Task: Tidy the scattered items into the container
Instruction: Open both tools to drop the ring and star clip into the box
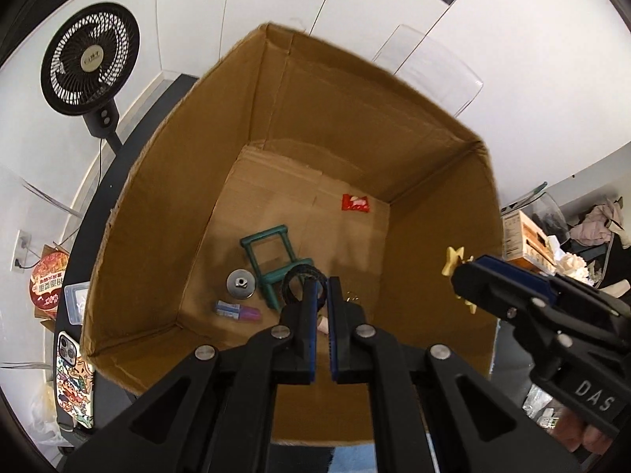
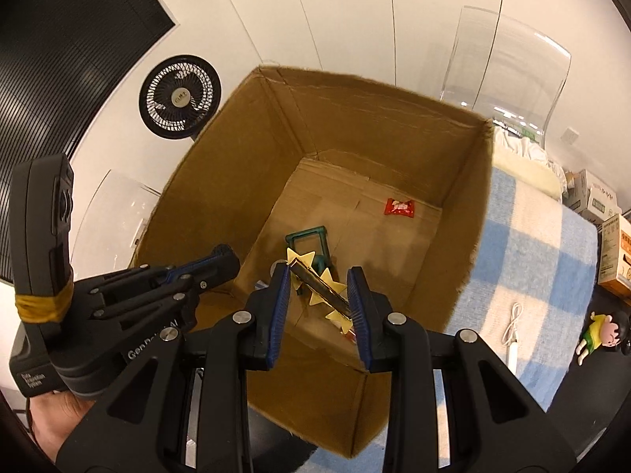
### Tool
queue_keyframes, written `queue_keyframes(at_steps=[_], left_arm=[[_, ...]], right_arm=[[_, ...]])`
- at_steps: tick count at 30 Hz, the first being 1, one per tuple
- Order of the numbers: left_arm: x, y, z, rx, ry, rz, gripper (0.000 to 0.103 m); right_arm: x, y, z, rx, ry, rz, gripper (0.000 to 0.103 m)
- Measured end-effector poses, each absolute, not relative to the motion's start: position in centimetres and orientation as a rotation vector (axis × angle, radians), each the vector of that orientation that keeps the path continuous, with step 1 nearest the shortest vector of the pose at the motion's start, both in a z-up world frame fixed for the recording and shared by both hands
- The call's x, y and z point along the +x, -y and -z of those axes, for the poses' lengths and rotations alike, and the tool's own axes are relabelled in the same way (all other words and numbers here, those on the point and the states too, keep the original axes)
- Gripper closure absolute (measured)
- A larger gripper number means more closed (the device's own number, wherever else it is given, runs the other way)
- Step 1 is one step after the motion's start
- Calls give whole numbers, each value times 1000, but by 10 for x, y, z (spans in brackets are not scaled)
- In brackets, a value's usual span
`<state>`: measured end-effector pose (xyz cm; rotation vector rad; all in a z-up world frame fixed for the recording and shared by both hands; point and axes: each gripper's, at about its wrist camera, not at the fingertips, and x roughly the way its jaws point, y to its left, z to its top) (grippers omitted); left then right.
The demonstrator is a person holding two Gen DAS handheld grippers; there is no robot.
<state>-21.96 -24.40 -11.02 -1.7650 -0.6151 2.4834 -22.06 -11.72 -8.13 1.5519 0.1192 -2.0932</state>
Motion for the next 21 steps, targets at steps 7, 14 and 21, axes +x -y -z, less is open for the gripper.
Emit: queue_keyframes(at_steps=[7, 14, 21], left_arm=[[-220, 249, 119, -1800, 620, -2472, 98], [-216, 257, 118, -1829, 619, -2566, 24], [-207, 252, 115, -1810, 619, -2574, 9]], right_arm=[[-225, 122, 97, 1602, -108, 2065, 72], [-227, 107, 98, 1629, 9, 2082, 58], [-222, 86, 78, 1573, 47, 2153, 1]])
